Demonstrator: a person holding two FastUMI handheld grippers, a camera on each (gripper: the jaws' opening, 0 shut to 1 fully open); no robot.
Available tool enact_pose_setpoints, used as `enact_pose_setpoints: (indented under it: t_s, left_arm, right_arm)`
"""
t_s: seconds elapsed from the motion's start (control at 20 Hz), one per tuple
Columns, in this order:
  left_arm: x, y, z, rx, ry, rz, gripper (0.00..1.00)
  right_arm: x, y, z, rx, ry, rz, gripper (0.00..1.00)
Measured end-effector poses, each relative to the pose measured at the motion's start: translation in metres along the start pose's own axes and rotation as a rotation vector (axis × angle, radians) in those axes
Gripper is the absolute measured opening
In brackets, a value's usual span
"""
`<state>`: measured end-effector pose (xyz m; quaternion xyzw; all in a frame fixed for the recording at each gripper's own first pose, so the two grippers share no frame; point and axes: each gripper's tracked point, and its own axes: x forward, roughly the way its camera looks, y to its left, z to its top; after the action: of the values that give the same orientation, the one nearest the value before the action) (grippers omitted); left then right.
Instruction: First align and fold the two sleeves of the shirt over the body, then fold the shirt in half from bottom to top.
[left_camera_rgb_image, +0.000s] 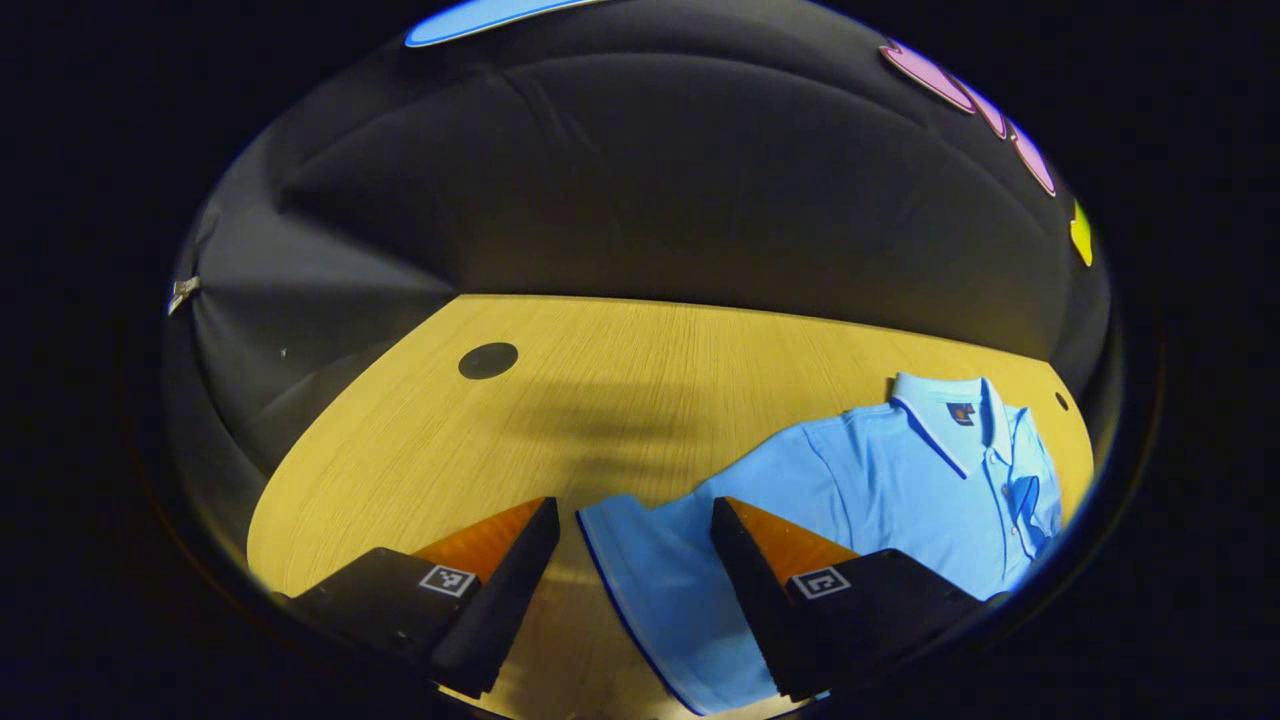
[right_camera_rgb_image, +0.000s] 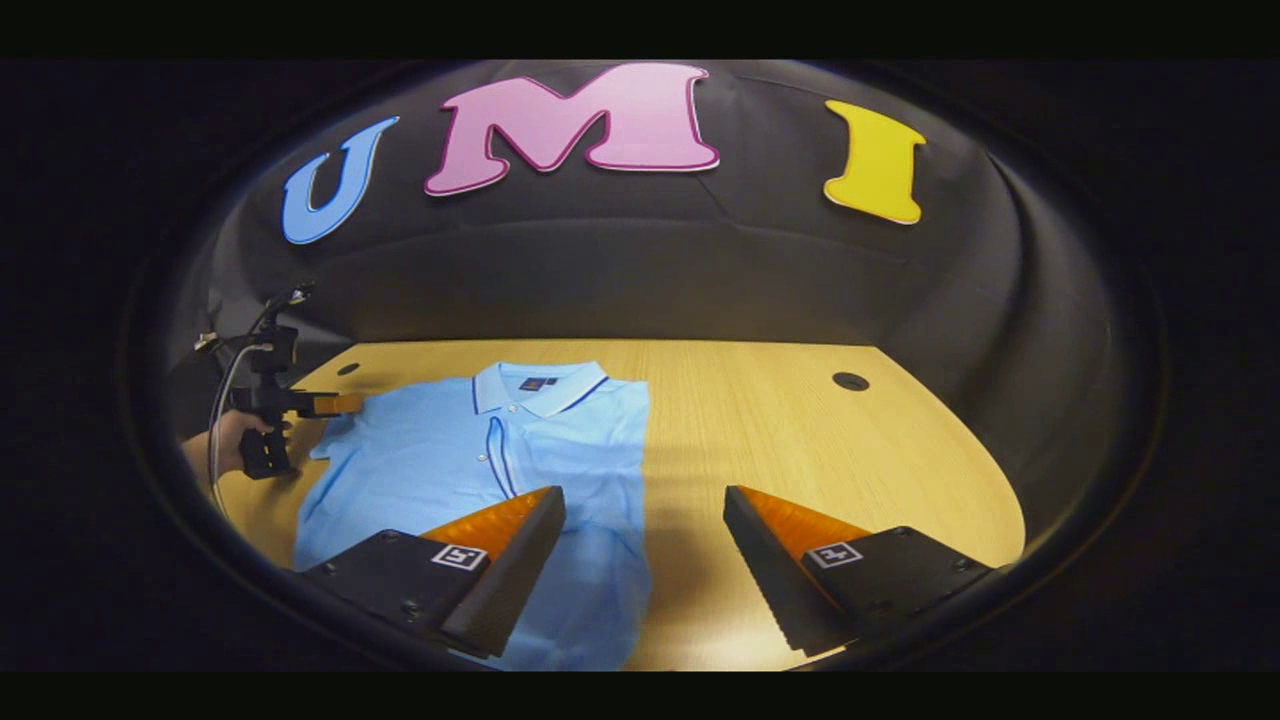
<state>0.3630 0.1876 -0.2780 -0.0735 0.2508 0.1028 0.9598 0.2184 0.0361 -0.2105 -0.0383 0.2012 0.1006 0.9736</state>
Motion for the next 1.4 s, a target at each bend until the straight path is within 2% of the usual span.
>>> enact_pose_setpoints:
  t_s: [0.1, 0.15, 0.35, 0.4, 0.45, 0.7, 0.9, 1.1, 1.3, 1.35, 1.4]
  left_arm:
    - [0.001, -0.007, 0.001, 0.015, 0.010, -0.022, 0.94]
    - [0.000, -0.011, -0.001, 0.025, 0.014, -0.031, 0.85]
    - [0.000, -0.025, 0.001, 0.022, 0.011, -0.049, 0.20]
    - [0.001, -0.025, 0.001, 0.024, 0.009, -0.042, 0.23]
    - [0.000, -0.025, 0.002, 0.024, 0.006, -0.035, 0.10]
    - [-0.010, -0.031, 0.012, 0.043, -0.015, 0.026, 0.06]
    - [-0.035, -0.057, 0.047, 0.050, -0.080, 0.002, 0.06]
    - [-0.059, -0.106, 0.069, 0.012, -0.122, -0.080, 0.06]
    - [-0.077, -0.179, 0.067, 0.004, -0.113, -0.201, 0.06]
    - [-0.079, -0.198, 0.061, 0.001, -0.102, -0.236, 0.06]
    - [-0.082, -0.213, 0.056, 0.007, -0.089, -0.260, 0.06]
  right_arm:
    - [0.001, -0.003, -0.002, 0.038, 0.000, 0.009, 0.99]
    - [0.002, -0.004, -0.005, 0.051, 0.003, 0.012, 0.99]
    - [0.004, -0.015, -0.019, 0.058, 0.019, 0.009, 0.99]
    - [0.004, -0.017, -0.022, 0.064, 0.029, 0.011, 0.99]
    - [0.003, -0.019, -0.023, 0.069, 0.032, 0.014, 0.99]
    - [-0.001, -0.034, -0.018, 0.085, 0.016, 0.009, 1.00]
    - [-0.007, -0.041, -0.014, 0.091, -0.003, 0.009, 1.00]
    - [-0.015, -0.047, -0.014, 0.103, -0.008, 0.002, 0.99]
    - [-0.025, -0.053, -0.018, 0.129, -0.010, -0.004, 1.00]
    - [-0.028, -0.054, -0.019, 0.134, -0.012, -0.005, 0.94]
    - [-0.031, -0.055, -0.021, 0.138, -0.013, -0.008, 0.99]
